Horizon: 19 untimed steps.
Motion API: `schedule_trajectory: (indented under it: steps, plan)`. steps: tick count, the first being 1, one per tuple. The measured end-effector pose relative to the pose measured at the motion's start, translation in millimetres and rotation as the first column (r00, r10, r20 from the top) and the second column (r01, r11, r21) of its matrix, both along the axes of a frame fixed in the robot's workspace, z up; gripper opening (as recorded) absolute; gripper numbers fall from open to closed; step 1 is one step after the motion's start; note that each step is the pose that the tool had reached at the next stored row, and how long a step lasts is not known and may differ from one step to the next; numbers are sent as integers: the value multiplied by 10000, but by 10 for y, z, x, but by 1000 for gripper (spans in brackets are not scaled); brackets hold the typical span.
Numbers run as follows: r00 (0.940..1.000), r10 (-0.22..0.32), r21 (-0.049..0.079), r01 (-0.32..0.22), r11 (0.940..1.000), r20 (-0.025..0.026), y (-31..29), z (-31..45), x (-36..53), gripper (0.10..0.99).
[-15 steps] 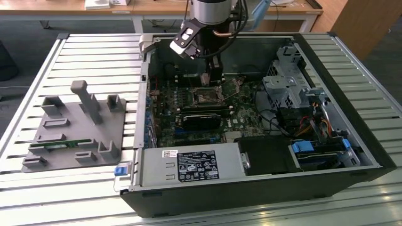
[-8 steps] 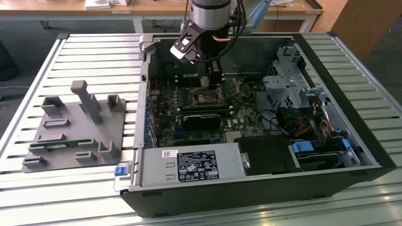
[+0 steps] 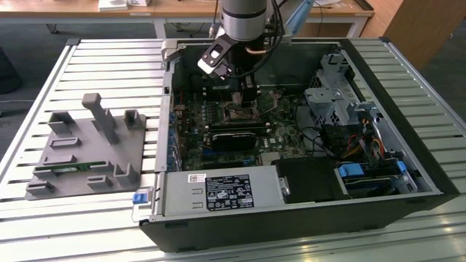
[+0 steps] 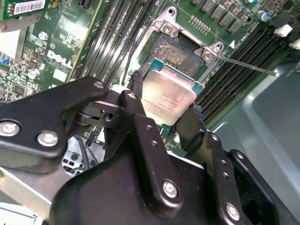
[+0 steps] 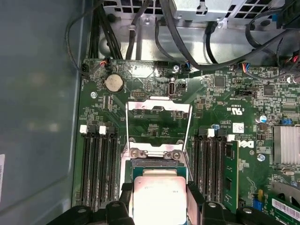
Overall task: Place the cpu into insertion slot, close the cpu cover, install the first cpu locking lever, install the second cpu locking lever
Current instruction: 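Place the cpu into insertion slot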
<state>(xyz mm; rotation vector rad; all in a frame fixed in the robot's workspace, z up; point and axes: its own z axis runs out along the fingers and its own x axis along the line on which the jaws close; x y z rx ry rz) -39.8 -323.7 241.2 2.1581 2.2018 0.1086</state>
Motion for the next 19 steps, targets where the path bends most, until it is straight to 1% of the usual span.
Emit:
schedule_trajectory:
  steps: [5, 17, 19]
  plan:
    - [9999, -110, 1, 110, 9999, 0, 0, -61, -1, 537]
    - [9999, -113, 1, 113, 9999, 0, 1, -262, -4, 537]
    - [9999, -116, 0, 116, 9999, 0, 0, -277, -13, 537]
